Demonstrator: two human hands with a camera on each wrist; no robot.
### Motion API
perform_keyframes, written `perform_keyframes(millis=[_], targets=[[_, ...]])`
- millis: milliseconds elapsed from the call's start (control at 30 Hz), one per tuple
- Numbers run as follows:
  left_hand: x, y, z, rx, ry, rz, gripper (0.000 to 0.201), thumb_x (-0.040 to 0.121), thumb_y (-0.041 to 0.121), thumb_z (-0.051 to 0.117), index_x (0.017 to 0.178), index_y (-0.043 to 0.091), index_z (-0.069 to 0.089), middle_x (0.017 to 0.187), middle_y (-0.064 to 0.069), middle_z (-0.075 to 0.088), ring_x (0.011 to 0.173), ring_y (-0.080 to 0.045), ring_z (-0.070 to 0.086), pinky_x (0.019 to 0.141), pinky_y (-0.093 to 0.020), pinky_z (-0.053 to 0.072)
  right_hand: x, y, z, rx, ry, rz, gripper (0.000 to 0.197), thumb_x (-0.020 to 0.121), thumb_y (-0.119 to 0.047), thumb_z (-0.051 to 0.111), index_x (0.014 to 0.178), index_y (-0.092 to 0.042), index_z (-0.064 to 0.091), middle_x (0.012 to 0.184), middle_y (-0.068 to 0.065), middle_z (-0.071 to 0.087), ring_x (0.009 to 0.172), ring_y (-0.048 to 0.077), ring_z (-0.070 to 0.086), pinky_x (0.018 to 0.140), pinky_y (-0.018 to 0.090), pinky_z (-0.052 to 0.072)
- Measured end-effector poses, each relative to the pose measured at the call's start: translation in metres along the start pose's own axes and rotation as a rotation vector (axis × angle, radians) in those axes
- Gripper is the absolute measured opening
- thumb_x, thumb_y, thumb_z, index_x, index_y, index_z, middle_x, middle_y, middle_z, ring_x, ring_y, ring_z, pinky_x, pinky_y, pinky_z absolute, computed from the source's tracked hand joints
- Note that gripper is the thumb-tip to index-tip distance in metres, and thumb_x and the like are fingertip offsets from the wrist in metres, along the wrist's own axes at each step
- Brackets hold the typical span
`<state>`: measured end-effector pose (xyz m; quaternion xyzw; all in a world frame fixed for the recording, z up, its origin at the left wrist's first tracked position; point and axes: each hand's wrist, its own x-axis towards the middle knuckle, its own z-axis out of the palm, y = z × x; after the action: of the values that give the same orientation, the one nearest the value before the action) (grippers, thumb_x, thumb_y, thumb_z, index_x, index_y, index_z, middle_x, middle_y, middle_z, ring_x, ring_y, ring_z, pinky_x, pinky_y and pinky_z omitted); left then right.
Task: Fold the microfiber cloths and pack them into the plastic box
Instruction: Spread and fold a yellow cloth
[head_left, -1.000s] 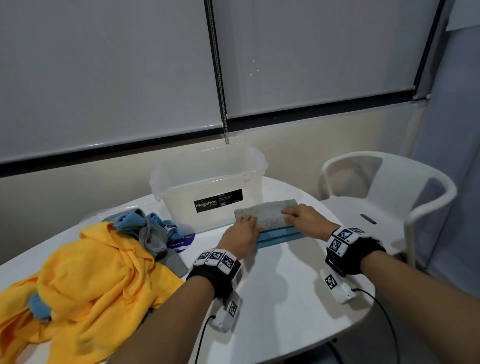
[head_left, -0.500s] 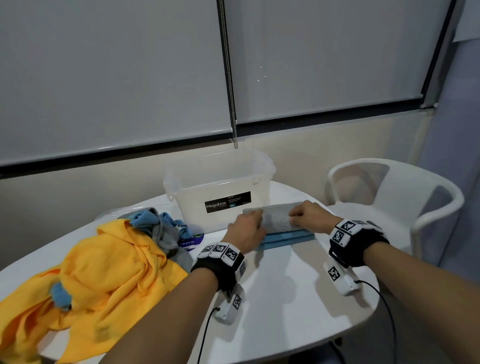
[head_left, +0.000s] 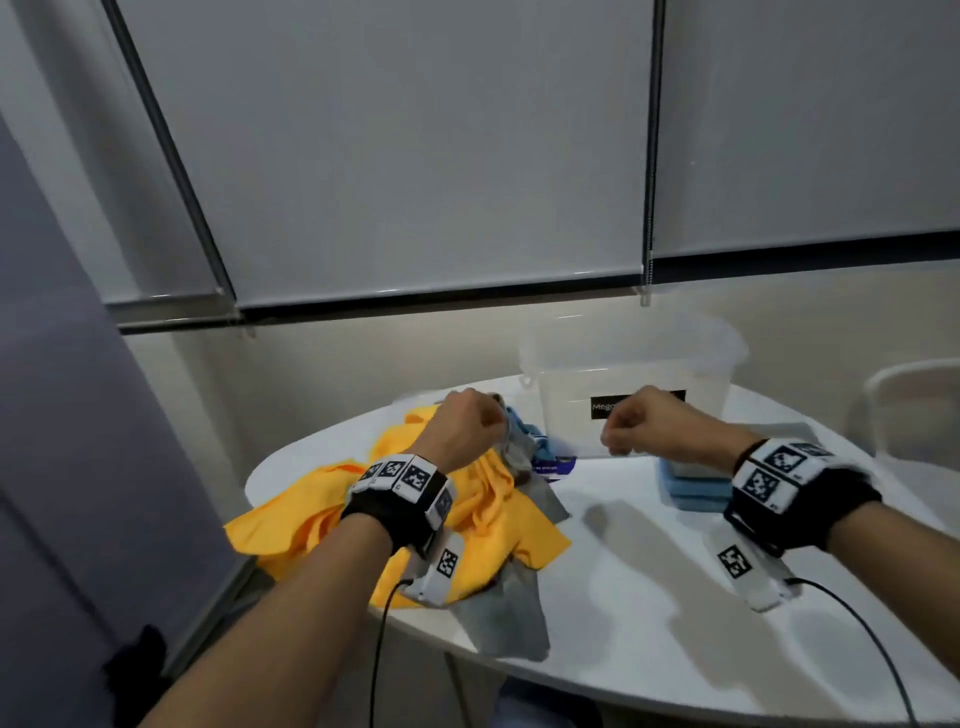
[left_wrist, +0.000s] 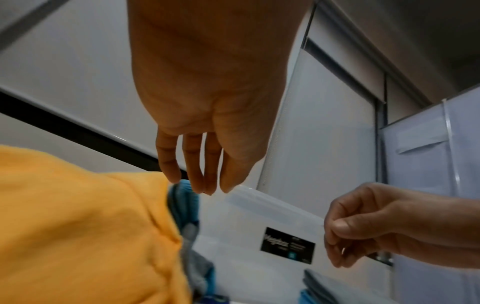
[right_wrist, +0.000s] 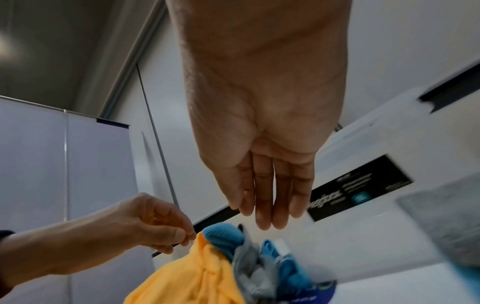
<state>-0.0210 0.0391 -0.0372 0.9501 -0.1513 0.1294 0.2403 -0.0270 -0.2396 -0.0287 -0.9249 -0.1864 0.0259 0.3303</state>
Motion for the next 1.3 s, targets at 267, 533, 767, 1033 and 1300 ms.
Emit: perform_keyframes(millis=[267, 533, 767, 1033, 1300], targets=[[-0.038, -0.074, -0.016, 0.299, 0.035, -0.293, 0.038, 0.088, 0.018, 0.064, 0.125, 0.022, 0.061, 0.127, -0.006, 0.055, 0.121, -0.031, 0.048, 0.094, -0.049, 0.049, 0.038, -0.057, 0.091, 0.0, -0.115, -0.023, 0.019, 0.083, -0.019, 0.075, 0.09, -0.001, 0.075, 0.088, 0.015, 0.073, 0.084, 0.031, 0.068, 0.076, 0.045, 0.056], [-0.046, -0.1, -0.015, 0.201, -0.087, -0.442, 0.049, 0.087, 0.014, 0.063, 0.136, 0.016, 0.057, 0.129, -0.013, 0.062, 0.117, -0.031, 0.059, 0.096, -0.041, 0.052, 0.09, -0.086, 0.144, 0.091, 0.016, 0.091, 0.069, 0.083, -0.033, 0.075, 0.142, -0.014, 0.045, 0.133, 0.01, 0.057, 0.121, 0.029, 0.056, 0.102, 0.044, 0.047], [-0.038, -0.093, -0.023, 0.199, 0.016, -0.378, 0.032, 0.09, 0.021, 0.063, 0.121, 0.017, 0.068, 0.123, -0.01, 0.061, 0.114, -0.031, 0.057, 0.095, -0.043, 0.052, 0.11, -0.096, 0.159, 0.015, 0.047, 0.153, 0.013, 0.09, -0.018, 0.067, 0.102, -0.015, 0.072, 0.106, 0.002, 0.07, 0.103, 0.022, 0.064, 0.076, 0.029, 0.046], [-0.02, -0.049, -0.033, -0.809, 0.177, -0.581, 0.031, 0.088, 0.029, 0.072, 0.094, -0.001, 0.075, 0.076, -0.011, 0.067, 0.072, -0.026, 0.065, 0.07, -0.034, 0.057, 0.084, -0.125, 0.112, 0.398, 0.049, -0.136, 0.006, 0.086, -0.011, 0.072, 0.085, -0.01, 0.077, 0.089, 0.009, 0.075, 0.08, 0.015, 0.066, 0.078, 0.035, 0.055], [0.007, -0.001, -0.09, -0.777, 0.352, -0.278, 0.029, 0.089, -0.003, 0.057, 0.109, 0.01, 0.074, 0.098, -0.01, 0.072, 0.085, -0.02, 0.067, 0.075, -0.031, 0.057, 0.074, -0.158, 0.001, 0.31, 0.129, -0.235, 0.036, 0.08, -0.003, 0.077, 0.113, -0.012, 0.066, 0.105, 0.005, 0.069, 0.096, 0.018, 0.067, 0.08, 0.034, 0.059]])
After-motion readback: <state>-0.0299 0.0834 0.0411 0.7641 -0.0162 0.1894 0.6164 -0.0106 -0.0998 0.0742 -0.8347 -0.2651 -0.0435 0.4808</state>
